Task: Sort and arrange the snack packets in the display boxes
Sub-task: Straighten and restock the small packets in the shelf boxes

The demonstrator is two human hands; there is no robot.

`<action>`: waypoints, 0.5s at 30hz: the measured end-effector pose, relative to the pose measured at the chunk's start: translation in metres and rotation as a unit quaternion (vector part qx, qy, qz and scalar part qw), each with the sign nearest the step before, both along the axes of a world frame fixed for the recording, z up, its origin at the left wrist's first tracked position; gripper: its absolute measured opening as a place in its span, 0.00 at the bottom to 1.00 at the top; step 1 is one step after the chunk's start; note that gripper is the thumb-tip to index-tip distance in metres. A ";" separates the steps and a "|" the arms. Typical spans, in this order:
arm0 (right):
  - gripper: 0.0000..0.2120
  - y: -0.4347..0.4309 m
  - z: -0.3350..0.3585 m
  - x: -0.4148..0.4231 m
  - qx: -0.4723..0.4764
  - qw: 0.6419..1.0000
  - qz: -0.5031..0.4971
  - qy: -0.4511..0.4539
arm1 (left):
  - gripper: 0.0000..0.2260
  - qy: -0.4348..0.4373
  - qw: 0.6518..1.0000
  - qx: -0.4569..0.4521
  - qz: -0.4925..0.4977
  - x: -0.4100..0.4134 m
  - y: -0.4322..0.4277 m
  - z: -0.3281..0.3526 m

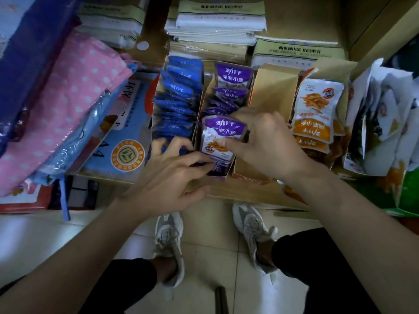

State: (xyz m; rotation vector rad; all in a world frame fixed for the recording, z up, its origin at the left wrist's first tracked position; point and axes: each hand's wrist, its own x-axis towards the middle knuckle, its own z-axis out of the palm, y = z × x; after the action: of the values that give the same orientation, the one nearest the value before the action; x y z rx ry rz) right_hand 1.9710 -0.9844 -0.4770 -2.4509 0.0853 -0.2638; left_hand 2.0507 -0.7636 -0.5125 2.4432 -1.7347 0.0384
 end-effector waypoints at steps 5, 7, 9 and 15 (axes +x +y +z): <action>0.16 -0.007 0.003 0.001 0.037 0.999 0.009 0.012 | 0.14 0.037 0.997 -0.066 -0.005 0.001 -0.002 0.001; 0.17 -0.010 0.006 0.000 0.048 0.999 0.006 0.013 | 0.13 0.048 0.994 -0.093 -0.023 0.003 -0.002 0.003; 0.19 -0.012 0.010 -0.001 0.066 0.998 -0.001 0.025 | 0.12 0.052 0.990 -0.125 -0.039 0.003 -0.002 0.004; 0.18 -0.011 0.015 -0.007 0.063 0.998 0.001 0.023 | 0.09 0.137 0.958 -0.250 -0.032 0.005 -0.010 0.009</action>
State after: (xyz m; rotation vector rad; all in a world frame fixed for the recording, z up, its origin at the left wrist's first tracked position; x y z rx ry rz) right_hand 1.9640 -0.9953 -0.4619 -2.3312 0.1171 -0.1955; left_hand 2.0560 -0.7738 -0.5031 1.9248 -1.4651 0.1096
